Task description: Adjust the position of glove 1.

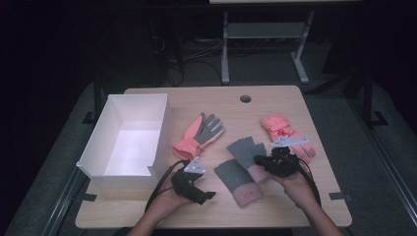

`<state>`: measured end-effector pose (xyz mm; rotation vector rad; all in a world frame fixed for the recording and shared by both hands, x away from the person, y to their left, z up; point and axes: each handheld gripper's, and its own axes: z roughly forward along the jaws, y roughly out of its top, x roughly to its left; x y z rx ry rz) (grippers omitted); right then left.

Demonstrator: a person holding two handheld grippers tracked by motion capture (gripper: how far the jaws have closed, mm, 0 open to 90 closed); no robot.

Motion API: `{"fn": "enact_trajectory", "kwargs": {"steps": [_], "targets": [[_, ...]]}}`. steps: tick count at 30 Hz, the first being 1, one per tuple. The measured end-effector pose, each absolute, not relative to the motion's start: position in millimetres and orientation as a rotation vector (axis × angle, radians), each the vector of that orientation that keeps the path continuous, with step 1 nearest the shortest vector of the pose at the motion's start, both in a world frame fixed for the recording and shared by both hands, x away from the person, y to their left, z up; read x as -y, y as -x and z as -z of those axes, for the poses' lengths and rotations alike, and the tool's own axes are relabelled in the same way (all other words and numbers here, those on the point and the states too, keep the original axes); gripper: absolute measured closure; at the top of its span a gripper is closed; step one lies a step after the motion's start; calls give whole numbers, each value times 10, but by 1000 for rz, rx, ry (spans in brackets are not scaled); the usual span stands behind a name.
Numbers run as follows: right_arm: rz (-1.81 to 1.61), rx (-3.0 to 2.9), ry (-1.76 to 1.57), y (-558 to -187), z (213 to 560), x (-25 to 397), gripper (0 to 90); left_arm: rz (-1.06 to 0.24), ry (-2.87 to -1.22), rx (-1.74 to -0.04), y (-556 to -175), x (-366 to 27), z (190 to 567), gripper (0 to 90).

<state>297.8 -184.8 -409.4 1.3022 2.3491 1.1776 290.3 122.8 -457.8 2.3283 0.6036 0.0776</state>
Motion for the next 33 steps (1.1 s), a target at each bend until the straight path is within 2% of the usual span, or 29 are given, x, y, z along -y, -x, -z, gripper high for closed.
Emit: {"fn": "enact_trajectory", "kwargs": {"steps": [9, 29, 33], "targets": [[-1178, -2377, -1310, -2787, 4136, 1781, 859, -79, -2326, -608, -2901, -1225, 4581, 148], [-1104, -2477, -1293, -2763, 4312, 1488, 857, -67, -2347, -593, -2891, -1190, 4604, 148], [-1080, -2493, -1283, -2768, 4368, 1439, 809, -57, -2345, -600, -2881, -1179, 4607, 148]]}}
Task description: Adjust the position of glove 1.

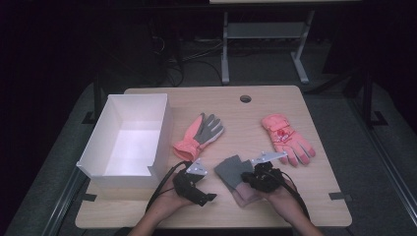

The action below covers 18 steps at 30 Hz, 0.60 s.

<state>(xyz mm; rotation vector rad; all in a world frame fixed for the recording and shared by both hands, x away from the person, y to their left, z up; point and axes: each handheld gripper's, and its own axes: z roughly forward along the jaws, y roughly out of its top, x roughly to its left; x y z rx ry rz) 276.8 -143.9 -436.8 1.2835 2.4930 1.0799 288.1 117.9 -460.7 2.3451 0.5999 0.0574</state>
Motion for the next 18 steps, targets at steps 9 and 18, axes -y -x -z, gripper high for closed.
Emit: {"fn": "enact_trajectory", "kwargs": {"steps": [9, 18], "targets": [[-1116, -2468, -1152, -2756, 4239, 1628, 803, -40, -2320, -611, -2857, -1181, 4543, 297], [-1069, -2449, -1096, -2722, 4210, 2081, 898, 42, -2320, -520, -2714, -954, 4453, 896]]}}
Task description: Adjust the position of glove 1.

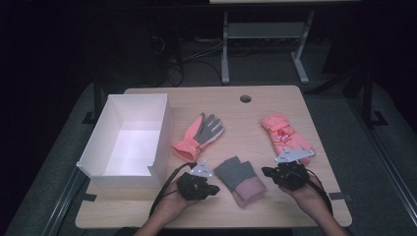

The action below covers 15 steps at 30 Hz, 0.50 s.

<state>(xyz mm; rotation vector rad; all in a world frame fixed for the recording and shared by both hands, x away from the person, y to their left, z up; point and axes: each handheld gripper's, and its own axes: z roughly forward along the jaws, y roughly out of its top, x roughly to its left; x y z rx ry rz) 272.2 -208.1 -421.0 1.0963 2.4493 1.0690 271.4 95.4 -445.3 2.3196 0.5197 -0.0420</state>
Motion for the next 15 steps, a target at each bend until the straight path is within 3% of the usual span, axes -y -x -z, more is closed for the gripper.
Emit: {"fn": "enact_trajectory", "kwargs": {"steps": [5, 15], "targets": [[-996, -2514, -1125, -2671, 4373, 2207, 898, 62, -2368, -458, -2647, -725, 4528, 896], [-919, -2627, -1062, -2682, 4494, 2011, 899, 76, -2387, -411, -2596, -477, 4627, 896]]}}
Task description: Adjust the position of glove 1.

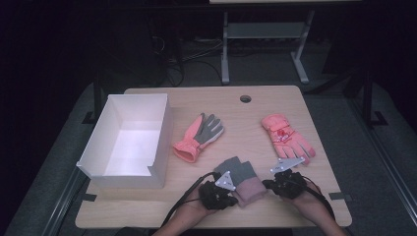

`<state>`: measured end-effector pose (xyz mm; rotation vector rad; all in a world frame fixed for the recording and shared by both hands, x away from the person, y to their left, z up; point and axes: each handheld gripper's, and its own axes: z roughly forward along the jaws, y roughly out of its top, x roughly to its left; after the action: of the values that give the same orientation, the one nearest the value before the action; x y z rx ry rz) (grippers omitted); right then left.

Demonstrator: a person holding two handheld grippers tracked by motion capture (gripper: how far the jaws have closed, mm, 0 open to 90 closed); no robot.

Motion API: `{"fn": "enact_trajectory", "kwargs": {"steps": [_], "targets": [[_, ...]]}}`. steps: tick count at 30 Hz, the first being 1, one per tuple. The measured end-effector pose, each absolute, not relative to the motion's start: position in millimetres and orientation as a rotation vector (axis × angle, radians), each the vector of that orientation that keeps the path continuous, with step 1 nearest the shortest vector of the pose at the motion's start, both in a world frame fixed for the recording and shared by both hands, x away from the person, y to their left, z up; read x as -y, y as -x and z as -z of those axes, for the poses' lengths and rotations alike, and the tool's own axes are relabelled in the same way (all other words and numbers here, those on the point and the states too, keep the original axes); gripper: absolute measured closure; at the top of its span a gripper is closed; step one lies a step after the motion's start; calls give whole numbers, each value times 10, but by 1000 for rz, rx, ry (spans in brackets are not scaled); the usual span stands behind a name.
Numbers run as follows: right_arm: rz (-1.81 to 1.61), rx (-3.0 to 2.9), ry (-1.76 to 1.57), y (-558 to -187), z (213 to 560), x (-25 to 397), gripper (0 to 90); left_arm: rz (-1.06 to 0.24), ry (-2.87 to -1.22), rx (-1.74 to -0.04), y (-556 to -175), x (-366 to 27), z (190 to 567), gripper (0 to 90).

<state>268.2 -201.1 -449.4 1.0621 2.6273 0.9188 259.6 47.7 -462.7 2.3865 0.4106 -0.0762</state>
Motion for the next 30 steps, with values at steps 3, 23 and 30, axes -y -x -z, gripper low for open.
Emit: {"fn": "enact_trajectory", "kwargs": {"steps": [3, 23, 30], "targets": [[-922, -2640, -1050, -2673, 4496, 1996, 899, 78, -2385, -416, -2603, -481, 4628, 896], [-940, -2670, -1061, -2726, 4537, 2036, 897, -52, -2325, -630, -2951, -883, 4447, 895], [-948, -2699, -1042, -2729, 4550, 1999, 898, -92, -2335, -656, -3107, -848, 4491, 895]]}}
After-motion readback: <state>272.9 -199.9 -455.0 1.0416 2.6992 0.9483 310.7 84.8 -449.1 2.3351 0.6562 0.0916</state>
